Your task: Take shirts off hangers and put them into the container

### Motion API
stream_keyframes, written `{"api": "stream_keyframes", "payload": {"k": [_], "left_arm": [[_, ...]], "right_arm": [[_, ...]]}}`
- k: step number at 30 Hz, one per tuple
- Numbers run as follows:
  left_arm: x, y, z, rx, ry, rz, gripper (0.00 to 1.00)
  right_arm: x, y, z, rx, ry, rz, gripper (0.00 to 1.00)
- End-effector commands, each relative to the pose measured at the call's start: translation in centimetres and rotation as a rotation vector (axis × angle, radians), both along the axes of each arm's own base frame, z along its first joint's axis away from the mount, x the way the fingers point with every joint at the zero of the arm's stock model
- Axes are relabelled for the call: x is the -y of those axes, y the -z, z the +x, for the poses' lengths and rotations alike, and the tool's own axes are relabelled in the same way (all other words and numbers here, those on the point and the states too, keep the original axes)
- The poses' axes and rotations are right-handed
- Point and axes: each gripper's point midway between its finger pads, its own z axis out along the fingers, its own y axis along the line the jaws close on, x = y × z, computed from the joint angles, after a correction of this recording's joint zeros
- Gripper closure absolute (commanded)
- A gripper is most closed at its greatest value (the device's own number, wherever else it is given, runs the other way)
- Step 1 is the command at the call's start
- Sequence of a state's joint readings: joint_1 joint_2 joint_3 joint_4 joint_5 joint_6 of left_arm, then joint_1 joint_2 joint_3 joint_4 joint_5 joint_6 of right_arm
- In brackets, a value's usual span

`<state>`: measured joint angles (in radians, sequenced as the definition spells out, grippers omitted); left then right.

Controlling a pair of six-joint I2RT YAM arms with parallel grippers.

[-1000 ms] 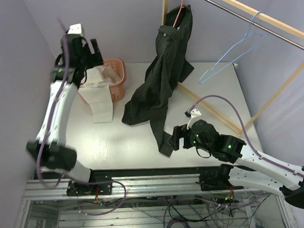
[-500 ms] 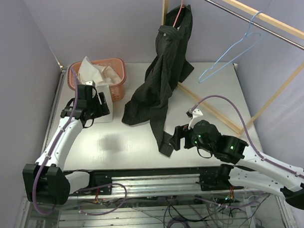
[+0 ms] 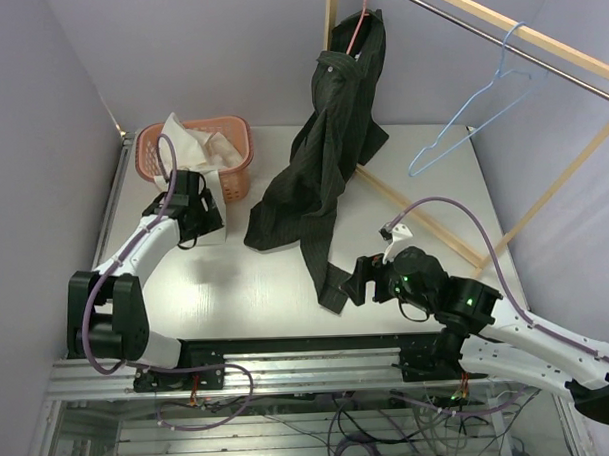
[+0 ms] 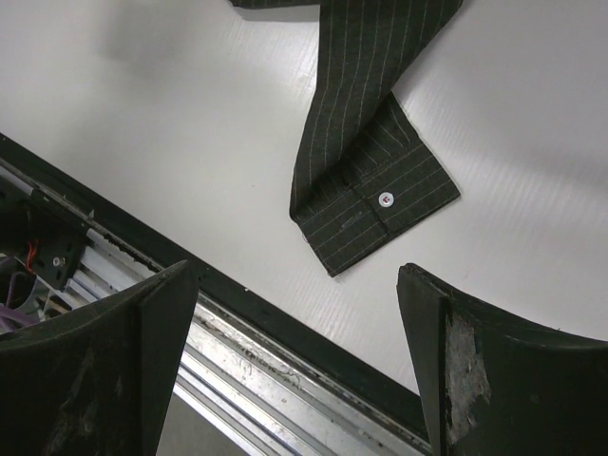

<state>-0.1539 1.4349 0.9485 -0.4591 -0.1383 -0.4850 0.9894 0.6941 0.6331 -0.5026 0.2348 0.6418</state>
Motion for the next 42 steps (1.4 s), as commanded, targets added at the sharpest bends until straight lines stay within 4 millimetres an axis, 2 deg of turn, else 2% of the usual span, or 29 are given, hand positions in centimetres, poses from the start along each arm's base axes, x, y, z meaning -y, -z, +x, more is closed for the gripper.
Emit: {"api": "stream_keyframes", "payload": {"k": [1, 4, 9, 14, 22, 31, 33, 35, 37, 38, 40, 42], "left_arm": [[-2.2, -1.5, 1.0, 0.070, -0.143, 0.077, 0.15], [-3.1, -0.8, 0.7, 0.070, -0.192, 0.103, 0.14], [-4.1, 1.6, 0.8, 0.004, -0.236, 0.091, 0.17], [-3.9, 3.2, 1.2, -0.012, -0.238, 0.069, 0.18], [-3.7, 4.7, 2.6, -0.016, -0.234, 0.053, 0.20], [-3.5, 7.7, 2.1, -0.088, -0.237, 0.046, 0.24], [-3.2, 8.1, 2.1, -0.100, -0.222, 0.034, 0.32], [-2.9, 8.4, 2.1, -0.107, -0.209, 0.023, 0.52], [-2.7, 8.4, 2.0, -0.113, -0.193, 0.014, 0.81], [-2.6, 8.3, 2.0, -0.118, -0.189, 0.012, 0.91], [-2.2, 7.2, 2.0, -0.107, -0.169, -0.005, 0.93], [-1.2, 5.2, 2.1, -0.071, -0.124, -0.056, 0.93]], "right_arm": [[0.1, 0.0, 0.0, -0.003, 0.010, 0.014, 0.14], [0.1, 0.3, 0.0, -0.001, 0.010, 0.010, 0.14], [-0.2, 0.4, 0.1, -0.003, 0.002, 0.001, 0.14], [-0.5, 0.3, 0.2, -0.004, -0.003, 0.007, 0.14], [-0.3, 0.4, 0.1, -0.008, 0.001, 0.008, 0.14], [0.1, 0.3, 0.0, -0.006, 0.012, 0.005, 0.14], [0.1, 0.2, 0.0, -0.006, 0.013, 0.003, 0.14], [0.3, 0.1, 0.0, -0.004, 0.017, 0.001, 0.14], [0.4, 0.0, 0.0, -0.001, 0.020, 0.002, 0.14], [0.4, -0.1, 0.0, 0.001, 0.021, 0.003, 0.14], [0.5, -0.1, 0.0, 0.002, 0.024, 0.005, 0.14], [0.6, -0.1, 0.0, 0.002, 0.024, 0.007, 0.14]]}}
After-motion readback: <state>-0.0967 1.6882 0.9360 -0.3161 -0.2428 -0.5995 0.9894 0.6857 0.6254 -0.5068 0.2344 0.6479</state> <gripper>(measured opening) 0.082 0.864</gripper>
